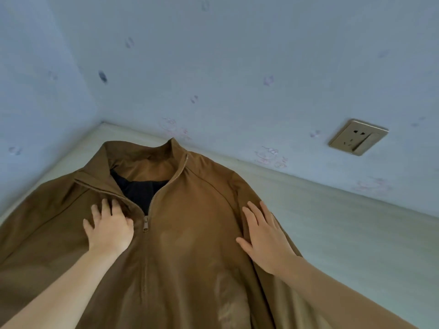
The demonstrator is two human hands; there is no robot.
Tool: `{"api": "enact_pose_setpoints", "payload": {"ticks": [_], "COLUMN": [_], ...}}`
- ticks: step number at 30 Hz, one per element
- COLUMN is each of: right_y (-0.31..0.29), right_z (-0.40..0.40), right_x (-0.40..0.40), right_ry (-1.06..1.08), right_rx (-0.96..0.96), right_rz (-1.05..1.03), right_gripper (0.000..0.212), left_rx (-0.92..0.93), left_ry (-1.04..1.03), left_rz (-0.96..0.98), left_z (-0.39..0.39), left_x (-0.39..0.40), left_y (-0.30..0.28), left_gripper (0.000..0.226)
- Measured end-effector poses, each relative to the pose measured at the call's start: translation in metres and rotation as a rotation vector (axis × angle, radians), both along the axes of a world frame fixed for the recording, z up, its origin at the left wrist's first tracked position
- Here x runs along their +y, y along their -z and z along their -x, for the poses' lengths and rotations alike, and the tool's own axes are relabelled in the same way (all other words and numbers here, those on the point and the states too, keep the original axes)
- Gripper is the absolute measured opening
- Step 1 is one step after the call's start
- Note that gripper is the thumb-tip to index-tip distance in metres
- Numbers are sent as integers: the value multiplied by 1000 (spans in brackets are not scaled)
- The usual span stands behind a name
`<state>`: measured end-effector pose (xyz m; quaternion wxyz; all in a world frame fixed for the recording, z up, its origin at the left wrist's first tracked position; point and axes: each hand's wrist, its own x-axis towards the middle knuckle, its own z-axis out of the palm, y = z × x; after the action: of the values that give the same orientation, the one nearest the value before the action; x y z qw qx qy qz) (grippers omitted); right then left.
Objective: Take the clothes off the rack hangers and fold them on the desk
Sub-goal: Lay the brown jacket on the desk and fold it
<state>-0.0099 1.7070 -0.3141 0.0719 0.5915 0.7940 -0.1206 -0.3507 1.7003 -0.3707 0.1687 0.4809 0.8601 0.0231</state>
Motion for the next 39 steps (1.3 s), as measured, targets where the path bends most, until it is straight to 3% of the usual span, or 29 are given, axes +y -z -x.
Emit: {"api": "enact_pose_setpoints", "payload": {"ticks": [4, 8, 11, 14, 20, 22, 25, 27, 32, 36, 39], "right_y": [-17, -27, -35, -34, -43, -48, -46, -42, -27, -15, -8], "right_z": [-39, -76, -100, -132, -188, -197, -213, -224, -246, -254, -266], "right_x": [-34, -59, -54, -30, 45, 61, 49, 29, -5, -17, -23], "right_ry": [106, 241, 277, 248, 216, 247, 415, 503, 469, 672, 646], "right_rx": [1, -27, 63, 80, 69, 187, 480, 501, 342, 446, 487], "right_rz": [61, 145, 219, 252, 308, 327, 568, 668, 765, 867, 889], "right_gripper": [93, 96, 47, 12, 31, 37, 52, 59, 54, 60, 42], "left_rx": [-115, -76, -121, -148, -94, -92, -87, -104, -108, -109, -107], "left_ry": [-26, 230, 402, 357, 352, 341, 323, 310, 289, 282, 279], "left_rz": [-199, -380, -172, 126, 305, 325, 359, 388, 446, 462, 475], "left_z": [-57, -122, -165, -194, -215, -218, -222, -222, -226, -230, -232], "left_x": [-17, -39, -41, -36, -34, -32, -28, -25, -22, -20, -20], "left_y": [-18, -26, -27, -22, -24, -25, -24, -25, -31, -36, -35], "left_gripper": [67, 60, 67, 80, 89, 91, 94, 95, 97, 97, 98]}}
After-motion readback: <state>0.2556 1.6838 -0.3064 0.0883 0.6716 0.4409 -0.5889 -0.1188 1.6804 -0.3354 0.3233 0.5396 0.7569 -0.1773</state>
